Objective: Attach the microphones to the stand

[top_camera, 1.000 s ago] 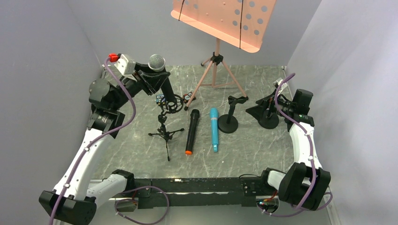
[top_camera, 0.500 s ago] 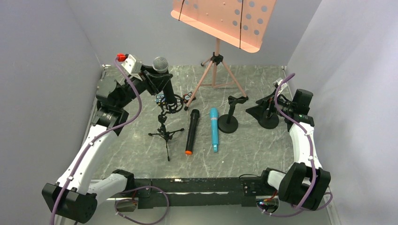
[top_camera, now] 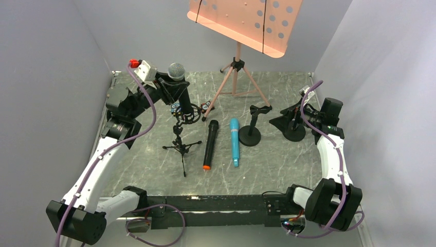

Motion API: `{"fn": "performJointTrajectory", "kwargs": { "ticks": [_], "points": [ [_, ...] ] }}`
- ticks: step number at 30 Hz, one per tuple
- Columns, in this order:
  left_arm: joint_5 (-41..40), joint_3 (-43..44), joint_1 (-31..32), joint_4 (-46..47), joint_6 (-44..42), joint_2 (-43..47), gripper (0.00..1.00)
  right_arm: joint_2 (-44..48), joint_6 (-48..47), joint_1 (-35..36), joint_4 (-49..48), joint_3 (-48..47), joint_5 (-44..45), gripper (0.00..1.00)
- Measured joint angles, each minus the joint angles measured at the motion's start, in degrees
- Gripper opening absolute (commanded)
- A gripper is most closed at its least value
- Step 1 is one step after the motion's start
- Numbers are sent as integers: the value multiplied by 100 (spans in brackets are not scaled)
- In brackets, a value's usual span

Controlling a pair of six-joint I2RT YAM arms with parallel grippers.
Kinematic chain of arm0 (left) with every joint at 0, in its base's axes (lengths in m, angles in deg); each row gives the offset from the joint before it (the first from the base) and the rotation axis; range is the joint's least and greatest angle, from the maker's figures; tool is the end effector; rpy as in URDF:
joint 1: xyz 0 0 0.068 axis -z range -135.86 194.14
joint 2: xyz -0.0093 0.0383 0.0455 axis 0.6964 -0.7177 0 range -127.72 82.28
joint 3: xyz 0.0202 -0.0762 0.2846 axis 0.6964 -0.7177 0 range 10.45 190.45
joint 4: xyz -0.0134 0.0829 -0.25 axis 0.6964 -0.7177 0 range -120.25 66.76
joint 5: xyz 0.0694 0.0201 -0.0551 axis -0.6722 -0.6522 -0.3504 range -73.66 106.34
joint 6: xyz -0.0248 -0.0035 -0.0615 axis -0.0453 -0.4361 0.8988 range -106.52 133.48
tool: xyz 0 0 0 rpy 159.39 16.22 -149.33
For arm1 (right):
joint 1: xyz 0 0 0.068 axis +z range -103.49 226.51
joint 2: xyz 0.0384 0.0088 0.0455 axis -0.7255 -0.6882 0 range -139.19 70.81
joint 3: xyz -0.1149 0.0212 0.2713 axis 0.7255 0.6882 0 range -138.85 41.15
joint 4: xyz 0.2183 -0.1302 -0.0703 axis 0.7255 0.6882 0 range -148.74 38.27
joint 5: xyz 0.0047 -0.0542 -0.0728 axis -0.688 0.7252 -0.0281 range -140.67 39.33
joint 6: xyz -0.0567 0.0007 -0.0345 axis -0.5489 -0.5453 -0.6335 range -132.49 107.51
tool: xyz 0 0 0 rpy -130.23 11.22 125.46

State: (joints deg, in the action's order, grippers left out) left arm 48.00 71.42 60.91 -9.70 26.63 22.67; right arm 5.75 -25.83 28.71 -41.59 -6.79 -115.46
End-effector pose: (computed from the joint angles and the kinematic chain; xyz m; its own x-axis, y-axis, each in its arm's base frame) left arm 0.2174 -0.0943 0.4576 0.0733 -0.2244 -0.9717 0.7680 0.6343 -0.0885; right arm 0.2360 -0.0258 0.3043 -0.3873 0.0210 -0.9217 -0.6897 0.6568 0.3048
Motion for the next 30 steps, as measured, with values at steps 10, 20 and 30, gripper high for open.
{"fn": "performJointTrajectory", "kwargs": {
  "ticks": [10, 20, 30],
  "points": [
    [2, 216, 9, -483, -42, 4, 0, 0, -7, 0, 0, 0, 2, 100],
    [-2, 614, 9, -1106, -103, -181, 0, -9, -17, 0, 0, -2, 7, 100],
    [2, 721, 9, -1471, -155, -542, 0, -13, -20, 0, 2, 0, 20, 100]
  ]
}}
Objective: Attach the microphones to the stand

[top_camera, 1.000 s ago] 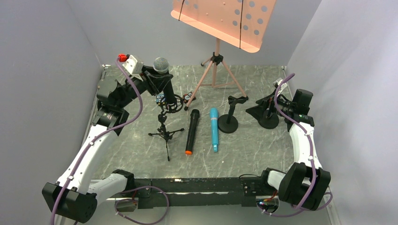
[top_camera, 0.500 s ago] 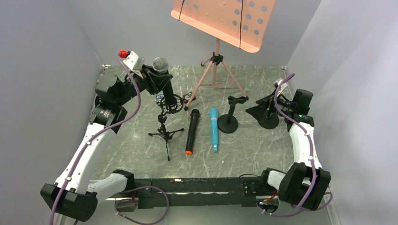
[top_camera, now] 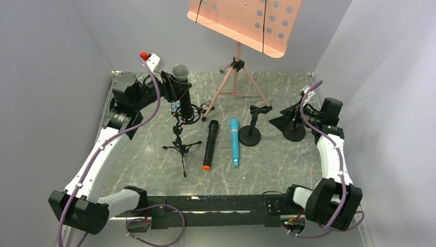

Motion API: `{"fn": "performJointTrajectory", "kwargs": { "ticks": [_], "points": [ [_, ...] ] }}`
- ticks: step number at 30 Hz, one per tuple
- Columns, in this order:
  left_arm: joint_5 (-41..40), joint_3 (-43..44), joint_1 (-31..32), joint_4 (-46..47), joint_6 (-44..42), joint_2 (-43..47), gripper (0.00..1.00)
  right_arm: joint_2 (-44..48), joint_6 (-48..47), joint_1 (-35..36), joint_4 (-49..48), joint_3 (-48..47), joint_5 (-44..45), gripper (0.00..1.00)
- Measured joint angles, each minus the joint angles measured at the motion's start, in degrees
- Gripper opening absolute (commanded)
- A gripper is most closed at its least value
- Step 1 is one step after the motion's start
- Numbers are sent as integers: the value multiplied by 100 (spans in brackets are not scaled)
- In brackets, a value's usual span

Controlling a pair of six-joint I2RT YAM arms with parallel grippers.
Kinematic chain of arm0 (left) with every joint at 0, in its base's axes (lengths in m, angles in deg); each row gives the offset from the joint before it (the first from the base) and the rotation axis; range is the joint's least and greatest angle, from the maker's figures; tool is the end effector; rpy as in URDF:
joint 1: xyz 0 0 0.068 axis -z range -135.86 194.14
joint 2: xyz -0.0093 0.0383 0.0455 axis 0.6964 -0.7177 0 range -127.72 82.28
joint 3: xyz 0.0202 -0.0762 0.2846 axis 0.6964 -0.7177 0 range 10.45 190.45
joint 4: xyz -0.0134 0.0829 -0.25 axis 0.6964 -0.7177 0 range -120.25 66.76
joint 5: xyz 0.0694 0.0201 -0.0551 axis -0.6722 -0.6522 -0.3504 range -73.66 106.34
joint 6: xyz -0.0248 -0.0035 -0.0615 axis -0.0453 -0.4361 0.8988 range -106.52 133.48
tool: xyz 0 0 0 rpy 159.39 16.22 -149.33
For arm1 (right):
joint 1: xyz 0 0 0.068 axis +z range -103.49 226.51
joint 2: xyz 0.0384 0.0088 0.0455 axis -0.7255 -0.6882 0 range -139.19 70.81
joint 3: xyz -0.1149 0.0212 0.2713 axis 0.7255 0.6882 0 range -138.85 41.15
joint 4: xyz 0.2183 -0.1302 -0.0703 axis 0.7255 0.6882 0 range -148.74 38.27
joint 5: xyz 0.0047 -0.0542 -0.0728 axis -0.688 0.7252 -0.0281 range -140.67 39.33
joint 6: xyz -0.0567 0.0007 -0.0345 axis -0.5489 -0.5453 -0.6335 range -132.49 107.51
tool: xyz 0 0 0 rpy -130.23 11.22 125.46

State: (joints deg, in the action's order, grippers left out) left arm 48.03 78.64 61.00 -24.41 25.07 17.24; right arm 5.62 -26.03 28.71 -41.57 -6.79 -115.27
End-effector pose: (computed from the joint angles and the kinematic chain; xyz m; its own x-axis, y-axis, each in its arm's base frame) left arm 0.2420 -0.1021 0.4514 -0.1182 -0.1429 -0.9827 0.7405 0.6466 -0.1831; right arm 0.2365 -0.0260 0.3037 -0.3877 0.0189 -0.9216 -0.6884 0.6590 0.3030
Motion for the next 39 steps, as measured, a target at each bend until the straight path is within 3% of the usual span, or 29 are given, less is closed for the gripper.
{"fn": "performJointTrajectory", "kwargs": {
  "ticks": [28, 30, 32, 35, 37, 39],
  "points": [
    [-363, -2234, 321, 732, -496, 588, 2, -2, -2, 0, 0, 0, 2, 100],
    [-450, -2234, 348, 721, -494, 597, 14, -2, -2, 0, 0, 0, 2, 100],
    [-538, -2227, 367, 688, -492, 610, 45, -2, -2, 0, 0, 0, 2, 100],
    [-669, -2144, 380, 535, -461, 616, 77, -2, -4, 0, 2, 0, 2, 100],
    [-752, -2052, 385, 291, -389, 654, 91, -2, -9, 0, 2, 0, 2, 100],
    [-811, -2031, 382, 44, -297, 719, 96, -2, -20, 0, 7, 0, 2, 100]
  ]
}}
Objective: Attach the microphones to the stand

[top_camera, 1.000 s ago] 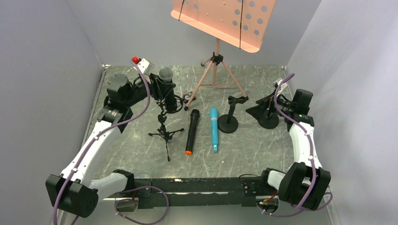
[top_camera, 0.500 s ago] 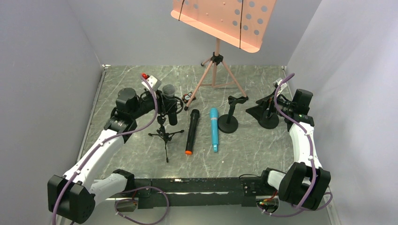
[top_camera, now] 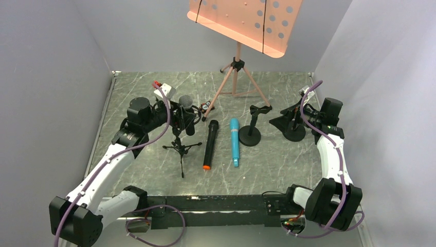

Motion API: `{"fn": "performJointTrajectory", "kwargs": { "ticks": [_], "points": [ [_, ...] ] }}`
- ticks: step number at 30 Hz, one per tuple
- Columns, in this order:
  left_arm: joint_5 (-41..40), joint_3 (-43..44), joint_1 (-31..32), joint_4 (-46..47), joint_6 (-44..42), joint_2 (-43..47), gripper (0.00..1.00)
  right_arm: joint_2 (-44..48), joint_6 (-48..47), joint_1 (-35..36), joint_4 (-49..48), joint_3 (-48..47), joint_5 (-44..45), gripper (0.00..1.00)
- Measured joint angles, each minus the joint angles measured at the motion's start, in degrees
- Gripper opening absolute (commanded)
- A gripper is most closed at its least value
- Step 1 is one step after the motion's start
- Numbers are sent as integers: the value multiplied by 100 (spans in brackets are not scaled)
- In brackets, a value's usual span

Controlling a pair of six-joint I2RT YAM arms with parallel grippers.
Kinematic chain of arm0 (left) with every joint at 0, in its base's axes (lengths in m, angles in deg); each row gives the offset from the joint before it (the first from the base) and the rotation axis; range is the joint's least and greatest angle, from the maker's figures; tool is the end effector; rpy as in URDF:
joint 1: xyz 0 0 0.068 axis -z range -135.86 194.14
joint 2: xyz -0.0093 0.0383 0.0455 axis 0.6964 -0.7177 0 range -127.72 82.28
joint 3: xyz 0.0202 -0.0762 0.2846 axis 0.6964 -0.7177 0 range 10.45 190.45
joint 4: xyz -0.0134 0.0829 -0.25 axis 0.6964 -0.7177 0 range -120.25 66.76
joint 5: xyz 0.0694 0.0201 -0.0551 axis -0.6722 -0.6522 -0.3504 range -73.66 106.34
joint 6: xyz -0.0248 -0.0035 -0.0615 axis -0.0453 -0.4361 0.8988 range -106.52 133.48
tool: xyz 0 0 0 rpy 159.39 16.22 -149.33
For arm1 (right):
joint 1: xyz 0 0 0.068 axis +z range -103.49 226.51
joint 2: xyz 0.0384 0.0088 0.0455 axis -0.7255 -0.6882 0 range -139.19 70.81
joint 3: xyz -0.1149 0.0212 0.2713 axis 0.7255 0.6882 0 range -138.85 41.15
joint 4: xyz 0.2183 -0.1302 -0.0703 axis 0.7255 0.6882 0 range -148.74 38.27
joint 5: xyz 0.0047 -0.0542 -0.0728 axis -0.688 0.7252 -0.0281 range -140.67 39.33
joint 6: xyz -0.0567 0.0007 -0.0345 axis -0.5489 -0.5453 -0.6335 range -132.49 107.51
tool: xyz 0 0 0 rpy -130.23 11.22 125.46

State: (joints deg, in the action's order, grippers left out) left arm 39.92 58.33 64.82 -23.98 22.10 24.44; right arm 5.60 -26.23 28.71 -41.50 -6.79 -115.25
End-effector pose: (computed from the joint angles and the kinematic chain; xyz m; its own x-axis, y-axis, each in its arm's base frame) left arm 0.2183 -0.1048 0.3502 -0.2754 -0.0429 -0.9604 0.6575 0.7204 -0.2207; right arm 0.2366 -0.0260 0.3035 -0.3867 0.0169 -0.9221 -0.6891 0.6592 0.3011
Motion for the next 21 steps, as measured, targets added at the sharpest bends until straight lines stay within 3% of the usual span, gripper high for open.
{"fn": "performJointTrajectory", "kwargs": {
  "ticks": [10, 21],
  "points": [
    [-79, 313, -4, -887, 44, 592, 99, 0, -24, 0, 31, 0, 0, 100],
    [-269, 382, -9, -1902, 90, 2046, 99, 0, -33, 0, 33, 0, 0, 100]
  ]
}}
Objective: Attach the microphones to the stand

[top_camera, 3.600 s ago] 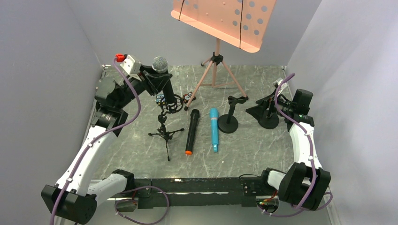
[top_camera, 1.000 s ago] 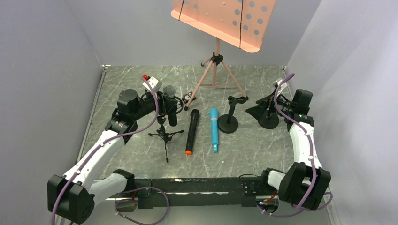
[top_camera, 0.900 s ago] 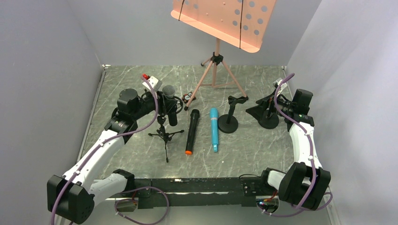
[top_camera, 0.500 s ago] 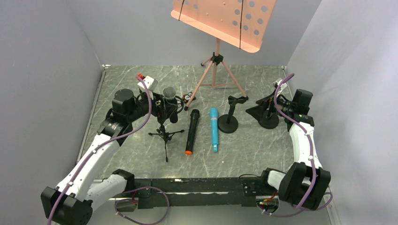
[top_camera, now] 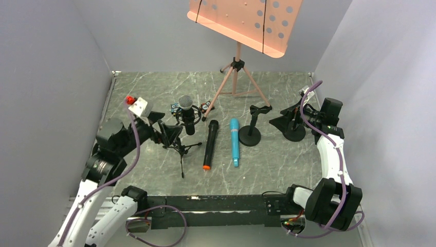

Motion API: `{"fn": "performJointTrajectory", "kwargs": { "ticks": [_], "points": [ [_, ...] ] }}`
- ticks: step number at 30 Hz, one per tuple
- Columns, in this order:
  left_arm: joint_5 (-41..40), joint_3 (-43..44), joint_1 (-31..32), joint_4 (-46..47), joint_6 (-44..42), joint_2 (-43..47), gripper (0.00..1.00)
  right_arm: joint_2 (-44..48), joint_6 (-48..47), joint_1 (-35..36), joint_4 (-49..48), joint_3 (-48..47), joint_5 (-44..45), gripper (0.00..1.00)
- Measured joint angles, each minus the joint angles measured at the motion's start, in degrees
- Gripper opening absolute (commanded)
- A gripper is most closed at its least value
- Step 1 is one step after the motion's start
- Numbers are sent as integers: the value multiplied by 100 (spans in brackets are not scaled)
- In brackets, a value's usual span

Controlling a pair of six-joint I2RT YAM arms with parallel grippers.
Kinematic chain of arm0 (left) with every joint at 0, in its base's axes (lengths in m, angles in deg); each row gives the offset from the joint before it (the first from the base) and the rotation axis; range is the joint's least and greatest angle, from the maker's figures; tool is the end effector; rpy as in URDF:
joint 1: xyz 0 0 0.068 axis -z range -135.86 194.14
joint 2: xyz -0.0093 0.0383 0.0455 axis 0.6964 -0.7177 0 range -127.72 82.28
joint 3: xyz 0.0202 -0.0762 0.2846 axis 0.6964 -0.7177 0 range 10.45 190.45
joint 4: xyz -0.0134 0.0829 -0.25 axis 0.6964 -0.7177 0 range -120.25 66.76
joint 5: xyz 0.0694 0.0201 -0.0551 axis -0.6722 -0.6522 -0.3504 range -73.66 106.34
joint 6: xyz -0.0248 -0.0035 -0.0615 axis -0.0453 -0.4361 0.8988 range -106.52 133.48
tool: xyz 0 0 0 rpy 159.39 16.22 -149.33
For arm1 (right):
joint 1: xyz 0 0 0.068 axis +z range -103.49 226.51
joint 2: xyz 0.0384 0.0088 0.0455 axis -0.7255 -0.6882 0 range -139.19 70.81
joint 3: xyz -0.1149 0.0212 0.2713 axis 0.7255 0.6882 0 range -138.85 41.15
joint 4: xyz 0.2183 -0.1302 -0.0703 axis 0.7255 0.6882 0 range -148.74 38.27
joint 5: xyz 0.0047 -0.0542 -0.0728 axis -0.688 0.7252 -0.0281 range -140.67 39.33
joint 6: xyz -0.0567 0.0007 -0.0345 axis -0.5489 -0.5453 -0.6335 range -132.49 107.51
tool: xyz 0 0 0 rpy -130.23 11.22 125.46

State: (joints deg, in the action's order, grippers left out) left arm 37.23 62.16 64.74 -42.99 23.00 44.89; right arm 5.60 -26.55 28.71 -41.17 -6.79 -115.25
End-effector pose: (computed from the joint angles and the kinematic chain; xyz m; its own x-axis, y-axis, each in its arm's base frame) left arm 0.1238 -0.0665 0.3955 -0.1967 -0.0912 -0.9762 0.6372 0.7449 -0.1980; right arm 0.2362 -0.0259 0.3030 -0.3879 0.0149 -0.9216 -0.6896 0.6588 0.3009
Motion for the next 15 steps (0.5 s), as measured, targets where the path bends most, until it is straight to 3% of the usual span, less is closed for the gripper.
{"fn": "performJointTrajectory", "kwargs": {
  "ticks": [6, 15],
  "points": [
    [17, -520, 0, -372, 127, 1143, 98, 0, -9, 4, 0, -2, -2, 100],
    [-9, -2909, 0, 505, 212, 2695, 98, 2, -13, 17, 0, 0, 0, 100]
  ]
}}
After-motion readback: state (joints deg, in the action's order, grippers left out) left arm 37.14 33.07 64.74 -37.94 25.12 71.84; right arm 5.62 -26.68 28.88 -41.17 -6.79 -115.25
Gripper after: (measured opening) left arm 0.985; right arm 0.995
